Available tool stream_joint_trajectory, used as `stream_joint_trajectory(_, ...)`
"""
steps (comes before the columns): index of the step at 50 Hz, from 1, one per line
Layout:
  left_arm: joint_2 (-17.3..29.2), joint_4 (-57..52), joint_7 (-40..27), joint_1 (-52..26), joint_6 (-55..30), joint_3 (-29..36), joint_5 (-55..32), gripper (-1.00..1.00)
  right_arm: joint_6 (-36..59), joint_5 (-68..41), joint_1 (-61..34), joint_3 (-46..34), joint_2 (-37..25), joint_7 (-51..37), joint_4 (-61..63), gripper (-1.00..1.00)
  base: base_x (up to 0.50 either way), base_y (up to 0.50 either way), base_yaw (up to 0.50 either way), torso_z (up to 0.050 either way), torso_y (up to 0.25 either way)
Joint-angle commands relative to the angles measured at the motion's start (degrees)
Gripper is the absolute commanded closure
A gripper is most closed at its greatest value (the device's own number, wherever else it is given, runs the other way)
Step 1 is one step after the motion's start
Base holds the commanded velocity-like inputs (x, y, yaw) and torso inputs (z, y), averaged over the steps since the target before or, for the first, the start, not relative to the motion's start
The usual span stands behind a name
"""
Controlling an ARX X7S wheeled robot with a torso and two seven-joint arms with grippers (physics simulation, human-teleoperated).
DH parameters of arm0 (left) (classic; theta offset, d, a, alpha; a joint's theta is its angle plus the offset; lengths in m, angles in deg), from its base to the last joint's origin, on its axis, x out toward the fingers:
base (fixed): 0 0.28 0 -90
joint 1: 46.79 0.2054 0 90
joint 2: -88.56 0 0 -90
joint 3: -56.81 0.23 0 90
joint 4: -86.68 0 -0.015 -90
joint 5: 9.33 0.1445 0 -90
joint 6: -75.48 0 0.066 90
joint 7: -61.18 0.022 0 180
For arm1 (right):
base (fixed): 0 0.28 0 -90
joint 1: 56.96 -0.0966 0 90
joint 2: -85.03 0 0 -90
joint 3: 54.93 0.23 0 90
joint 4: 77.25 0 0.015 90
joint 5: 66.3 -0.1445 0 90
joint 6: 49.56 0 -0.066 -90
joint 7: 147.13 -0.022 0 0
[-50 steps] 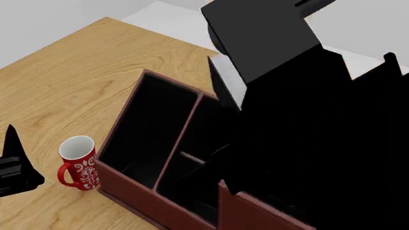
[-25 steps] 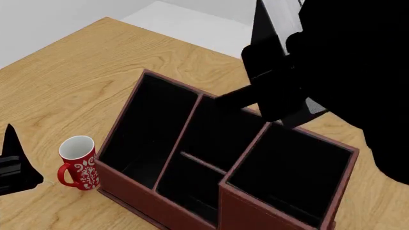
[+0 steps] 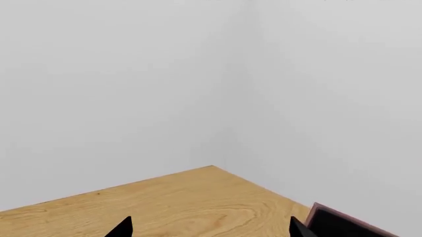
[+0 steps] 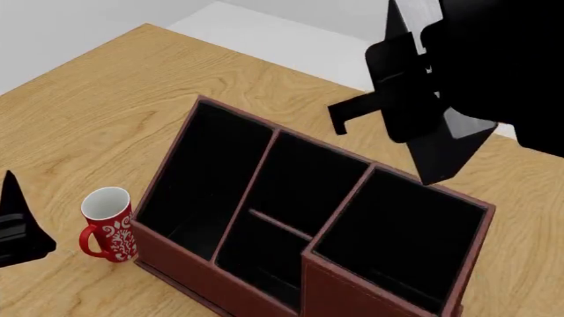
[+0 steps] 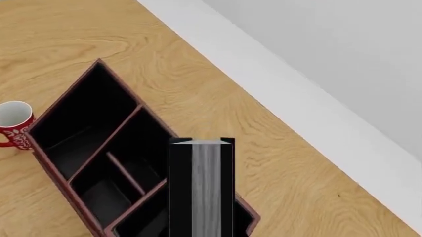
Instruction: Pick up the book and place it in the right compartment of the caddy.
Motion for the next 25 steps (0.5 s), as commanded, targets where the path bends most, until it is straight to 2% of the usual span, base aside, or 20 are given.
stream_joint_trajectory(1,0.26,-0.49,-0.21,0.17,-0.07,-0.40,-0.68,-1.00,2.37,3.24,-0.13,-1.29,1.53,1.56,-4.31,1.00,0.00,0.00,0.00,0.000,0.000)
stream_joint_trajectory(18,0.61,-1.01,-0.60,0.23,-0.28,-0.57,-1.18,-1.00,0.91,10.68,4.30,-0.24,4.24,10.11,-9.64,1.00,0.00,0.00,0.00,0.000,0.001)
stream_joint_trajectory(25,0.82,-1.49,-0.70,0.45,-0.34,-0.74,-1.55,-1.00,-0.38,11.55,6.29,-0.94,4.28,10.18,-10.42,1.00,0.00,0.00,0.00,0.001,0.001)
